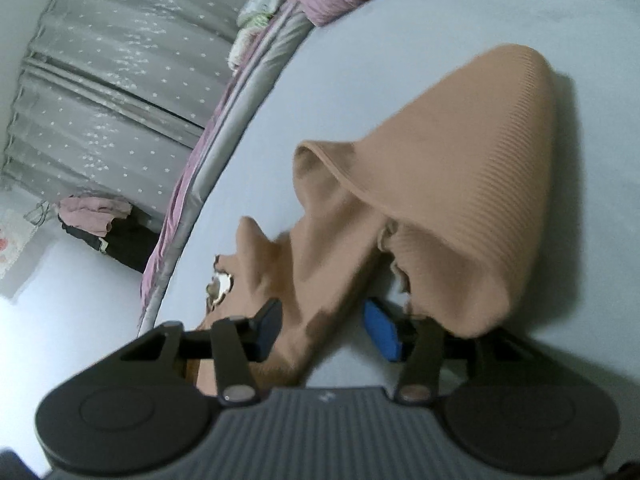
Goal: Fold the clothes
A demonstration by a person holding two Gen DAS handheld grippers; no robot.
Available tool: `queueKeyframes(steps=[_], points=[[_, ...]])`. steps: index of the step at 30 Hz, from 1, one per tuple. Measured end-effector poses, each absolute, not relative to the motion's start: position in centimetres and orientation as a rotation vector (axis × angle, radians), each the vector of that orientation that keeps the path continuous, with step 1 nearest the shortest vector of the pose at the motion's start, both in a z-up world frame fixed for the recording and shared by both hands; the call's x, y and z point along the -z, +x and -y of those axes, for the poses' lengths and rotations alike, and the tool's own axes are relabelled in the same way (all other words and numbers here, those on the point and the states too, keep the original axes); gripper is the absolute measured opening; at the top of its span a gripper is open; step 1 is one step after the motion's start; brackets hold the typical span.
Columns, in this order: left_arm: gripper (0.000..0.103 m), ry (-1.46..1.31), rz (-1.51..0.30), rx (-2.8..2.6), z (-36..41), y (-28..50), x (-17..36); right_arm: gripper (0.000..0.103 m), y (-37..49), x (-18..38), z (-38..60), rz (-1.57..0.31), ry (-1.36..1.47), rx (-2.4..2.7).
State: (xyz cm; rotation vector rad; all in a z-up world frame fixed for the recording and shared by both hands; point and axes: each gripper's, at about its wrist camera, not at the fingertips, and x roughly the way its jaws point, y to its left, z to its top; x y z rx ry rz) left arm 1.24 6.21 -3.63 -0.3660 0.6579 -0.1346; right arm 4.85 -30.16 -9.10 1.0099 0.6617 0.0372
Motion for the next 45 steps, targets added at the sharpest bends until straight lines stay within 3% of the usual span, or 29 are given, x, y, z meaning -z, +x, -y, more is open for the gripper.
queueKeyframes(steps=[4,5,6,11,21,22,25,26,37,45], points=[[0.049,-0.366,-0.612,0.128,-5.9,1.6,4.2,0.026,6.5,9.2,30.3,-0.633,1.001,-0.017],[0.049,-0.366,-0.606,0.126,-5.9,1.6,4.3,0.013,6.8,9.1,30.5,-0.627,0.992,-0.001],[0.05,-0.364,-0.602,0.125,-5.8,1.7,4.4,0.008,7.1,9.0,30.6,-0.617,0.979,0.01],[0.05,-0.348,-0.59,0.12,-5.4,1.8,4.6,0.007,8.1,6.5,31.3,-0.509,0.864,0.066],[0.052,-0.34,-0.588,0.124,-5.1,2.1,4.8,0.01,8.8,7.0,30.4,-0.557,0.757,0.095],[0.052,-0.342,-0.588,0.125,-5.2,2.1,4.8,0.012,8.6,7.0,30.4,-0.556,0.777,0.092],[0.053,-0.348,-0.589,0.128,-5.2,2.2,4.8,0.039,7.7,6.8,30.5,-0.562,0.831,0.076],[0.053,-0.349,-0.589,0.128,-5.2,2.2,4.8,0.042,7.4,6.7,30.6,-0.566,0.845,0.071],[0.053,-0.337,-0.582,0.132,-5.0,2.2,4.0,0.04,1.5,2.0,21.9,-0.587,0.476,-0.096],[0.053,-0.25,-0.585,0.195,-3.2,1.6,4.2,0.039,-0.4,3.9,15.4,-0.659,0.225,-0.196]])
